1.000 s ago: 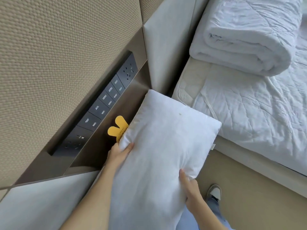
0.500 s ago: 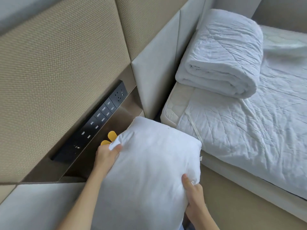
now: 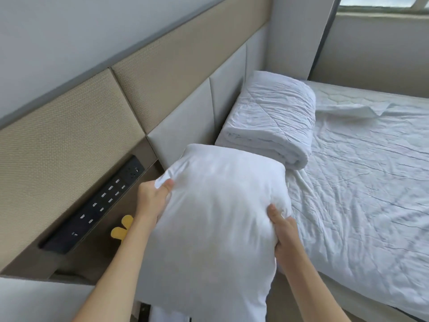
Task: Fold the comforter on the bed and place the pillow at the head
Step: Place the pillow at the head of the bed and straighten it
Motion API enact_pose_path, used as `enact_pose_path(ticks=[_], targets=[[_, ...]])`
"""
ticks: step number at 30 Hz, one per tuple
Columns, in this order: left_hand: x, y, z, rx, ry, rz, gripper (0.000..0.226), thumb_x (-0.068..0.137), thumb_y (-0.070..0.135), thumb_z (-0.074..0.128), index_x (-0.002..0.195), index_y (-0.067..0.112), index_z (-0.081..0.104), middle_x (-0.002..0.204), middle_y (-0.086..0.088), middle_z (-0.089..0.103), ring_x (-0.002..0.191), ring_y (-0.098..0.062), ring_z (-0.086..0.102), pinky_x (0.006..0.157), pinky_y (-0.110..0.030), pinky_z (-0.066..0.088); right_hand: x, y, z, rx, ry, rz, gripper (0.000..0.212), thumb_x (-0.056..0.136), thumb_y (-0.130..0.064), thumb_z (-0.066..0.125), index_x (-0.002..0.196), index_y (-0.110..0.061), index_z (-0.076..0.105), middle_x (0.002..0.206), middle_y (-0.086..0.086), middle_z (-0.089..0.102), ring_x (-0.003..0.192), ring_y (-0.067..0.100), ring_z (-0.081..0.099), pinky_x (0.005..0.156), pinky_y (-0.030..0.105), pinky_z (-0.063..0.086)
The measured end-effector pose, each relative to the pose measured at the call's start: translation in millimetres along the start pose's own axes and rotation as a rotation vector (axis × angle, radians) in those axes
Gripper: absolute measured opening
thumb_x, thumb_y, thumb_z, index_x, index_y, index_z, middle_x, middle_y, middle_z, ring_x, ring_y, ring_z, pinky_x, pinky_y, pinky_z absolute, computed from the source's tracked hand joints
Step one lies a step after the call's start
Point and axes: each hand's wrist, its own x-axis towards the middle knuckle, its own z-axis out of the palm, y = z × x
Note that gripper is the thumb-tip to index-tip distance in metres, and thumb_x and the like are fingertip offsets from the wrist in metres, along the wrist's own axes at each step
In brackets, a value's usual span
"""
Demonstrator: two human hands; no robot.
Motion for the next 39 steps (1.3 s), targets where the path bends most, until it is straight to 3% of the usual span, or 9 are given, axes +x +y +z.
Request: enact_pose_path(ticks=[2,8,11,15,20,28,35,38,39], targets=[[-4.0,25.1,22.5,-0.043,0.001,0.031,0.034,0.089,0.029,0.073,0.081,-0.004,0.068,0.074,-0.011,0.064,0.067,-0.022,0.054,0.066,-0.036,0.046,10.7,-34.8,-10.6,0.004,-0.020,-0.039,0.026,0.094,-0.020,0.069,0.113,-0.003,0.070,0.098,0.015,0.079,0.084,0.030,0.076,0.073,0.045,0.062],[15.1,83.8,90.9,-0.133,0.010,0.098,0.035,0.091,0.022,0.074,0.077,-0.009,0.065,0.070,-0.012,0.063,0.064,-0.020,0.052,0.060,-0.033,0.042,43.0,-120.1,-29.6,0.049,-0.051,-0.124,0.026,0.097,-0.015,0.064,0.113,0.005,0.068,0.083,0.014,0.078,0.068,0.025,0.076,0.053,0.035,0.060],[42.8,107.0,123.6,-0.150,0.002,0.105,0.038,0.090,0.027,0.075,0.068,0.000,0.060,0.067,-0.012,0.061,0.061,-0.021,0.051,0.059,-0.034,0.043,70.4,-152.0,-30.8,0.061,-0.027,-0.143,0.026,0.097,-0.016,0.064,0.106,0.009,0.068,0.073,0.014,0.076,0.059,0.024,0.074,0.047,0.033,0.058],[94.4,140.3,173.5,-0.199,-0.049,0.114,0.039,0.091,0.023,0.074,0.060,0.008,0.055,0.062,-0.008,0.059,0.057,-0.019,0.050,0.058,-0.033,0.042,124.0,-192.2,-22.3,0.081,0.009,-0.163,0.028,0.097,-0.017,0.064,0.108,0.008,0.068,0.075,0.015,0.076,0.059,0.025,0.073,0.047,0.034,0.057],[200.1,172.4,236.6,-0.243,-0.102,0.091,0.043,0.090,0.027,0.075,0.076,-0.011,0.062,0.066,-0.015,0.063,0.059,-0.022,0.055,0.058,-0.035,0.046,212.5,-244.1,7.4,0.075,0.076,-0.202,0.026,0.097,-0.017,0.064,0.104,0.007,0.069,0.072,0.014,0.075,0.057,0.023,0.073,0.046,0.032,0.056],[372.2,241.0,330.4,-0.242,-0.170,0.128,0.039,0.091,0.027,0.073,0.073,-0.005,0.059,0.070,-0.012,0.061,0.065,-0.024,0.056,0.063,-0.038,0.049,367.1,-338.3,66.7,0.057,0.154,-0.223,0.020,0.097,-0.020,0.065,0.105,-0.002,0.071,0.081,0.010,0.078,0.065,0.020,0.075,0.052,0.031,0.060],[489.1,284.5,412.8,-0.247,-0.218,0.199,0.042,0.096,0.031,0.067,0.086,-0.009,0.061,0.079,-0.012,0.062,0.071,-0.022,0.057,0.064,-0.033,0.049,502.4,-406.9,95.0,0.021,0.196,-0.274,0.016,0.098,-0.023,0.064,0.100,-0.008,0.070,0.084,0.005,0.078,0.066,0.015,0.075,0.055,0.032,0.062],[527.9,270.6,452.1,-0.013,-0.344,0.218,0.032,0.100,0.035,0.058,0.091,0.005,0.063,0.087,-0.008,0.063,0.086,-0.028,0.061,0.068,-0.035,0.044,554.9,-404.0,92.3,-0.090,0.208,-0.274,0.016,0.100,-0.022,0.060,0.101,-0.008,0.067,0.084,0.003,0.072,0.063,0.014,0.070,0.056,0.029,0.058],[536.4,255.2,462.2,0.091,-0.417,0.204,0.034,0.101,0.038,0.056,0.103,0.005,0.064,0.098,-0.013,0.065,0.098,-0.032,0.061,0.075,-0.037,0.045,566.3,-393.1,88.8,-0.158,0.205,-0.267,0.018,0.098,-0.024,0.060,0.108,-0.009,0.065,0.090,0.004,0.067,0.067,0.015,0.065,0.059,0.029,0.054]])
